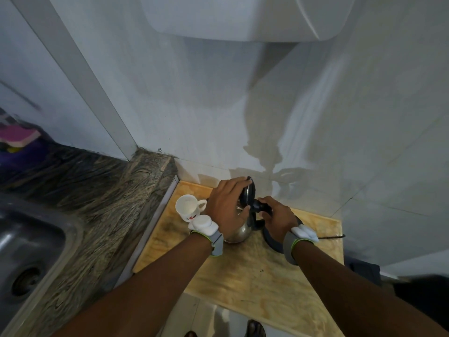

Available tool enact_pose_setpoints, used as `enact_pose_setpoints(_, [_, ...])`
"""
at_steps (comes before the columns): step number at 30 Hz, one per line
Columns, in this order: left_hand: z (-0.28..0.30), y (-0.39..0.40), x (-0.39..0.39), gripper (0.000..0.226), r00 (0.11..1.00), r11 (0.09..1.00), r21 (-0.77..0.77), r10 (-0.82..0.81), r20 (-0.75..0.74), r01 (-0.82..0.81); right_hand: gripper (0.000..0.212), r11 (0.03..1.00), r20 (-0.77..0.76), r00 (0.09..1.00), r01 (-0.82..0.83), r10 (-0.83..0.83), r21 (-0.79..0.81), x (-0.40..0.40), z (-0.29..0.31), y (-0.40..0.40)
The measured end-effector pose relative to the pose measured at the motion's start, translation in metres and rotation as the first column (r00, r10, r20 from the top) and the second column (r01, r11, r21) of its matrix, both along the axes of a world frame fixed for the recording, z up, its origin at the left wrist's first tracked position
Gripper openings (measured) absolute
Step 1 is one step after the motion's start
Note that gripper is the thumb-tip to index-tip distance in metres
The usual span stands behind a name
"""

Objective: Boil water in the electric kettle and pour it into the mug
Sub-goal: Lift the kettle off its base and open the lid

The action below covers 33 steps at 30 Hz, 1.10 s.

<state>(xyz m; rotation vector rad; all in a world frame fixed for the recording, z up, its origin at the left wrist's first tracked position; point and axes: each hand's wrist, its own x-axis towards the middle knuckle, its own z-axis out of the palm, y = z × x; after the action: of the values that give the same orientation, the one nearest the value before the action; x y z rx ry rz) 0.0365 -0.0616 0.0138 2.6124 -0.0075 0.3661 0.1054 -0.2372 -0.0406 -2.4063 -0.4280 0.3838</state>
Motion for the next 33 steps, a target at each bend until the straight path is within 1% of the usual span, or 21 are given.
enact_pose_setpoints(4, [0.004, -0.008, 0.004, 0.067, 0.999, 0.998, 0.043, -0.054, -0.001, 0.054, 0.036, 1.0, -0.015, 1.0, -0.005, 0.005, -0.007, 0.002, 0.0, 0.0])
enact_pose_setpoints(12, [0.008, -0.025, 0.007, 0.066, 0.996, 0.993, 0.078, -0.089, -0.02, 0.09, 0.023, 1.0, -0.041, 0.999, -0.017, 0.017, 0.0, 0.004, 0.002, -0.001])
enact_pose_setpoints(14, [0.008, -0.028, 0.008, 0.066, 0.994, 0.99, 0.094, -0.105, -0.031, 0.107, 0.025, 1.0, -0.043, 0.999, -0.02, 0.02, 0.006, 0.003, 0.003, -0.001])
enact_pose_setpoints(19, [0.009, -0.037, 0.012, 0.068, 0.988, 0.984, 0.099, -0.141, -0.058, 0.146, 0.038, 1.0, -0.053, 0.999, 0.001, 0.001, 0.03, 0.002, 0.005, 0.0])
enact_pose_setpoints(25, [0.007, -0.042, 0.012, 0.068, 0.981, 0.978, 0.092, -0.182, -0.07, 0.188, 0.035, 1.0, -0.02, 1.0, -0.004, 0.004, 0.02, 0.001, 0.0, -0.002])
enact_pose_setpoints(29, [0.003, -0.04, 0.009, 0.072, 0.986, 0.985, 0.053, -0.165, -0.035, 0.166, 0.034, 0.997, -0.02, 1.0, -0.004, 0.005, 0.081, -0.002, 0.002, -0.002])
enact_pose_setpoints(33, [-0.003, -0.031, 0.002, 0.073, 0.997, 0.997, -0.024, -0.078, -0.016, 0.078, 0.036, 0.993, -0.029, 1.0, 0.014, -0.01, 0.116, -0.004, 0.001, -0.002])
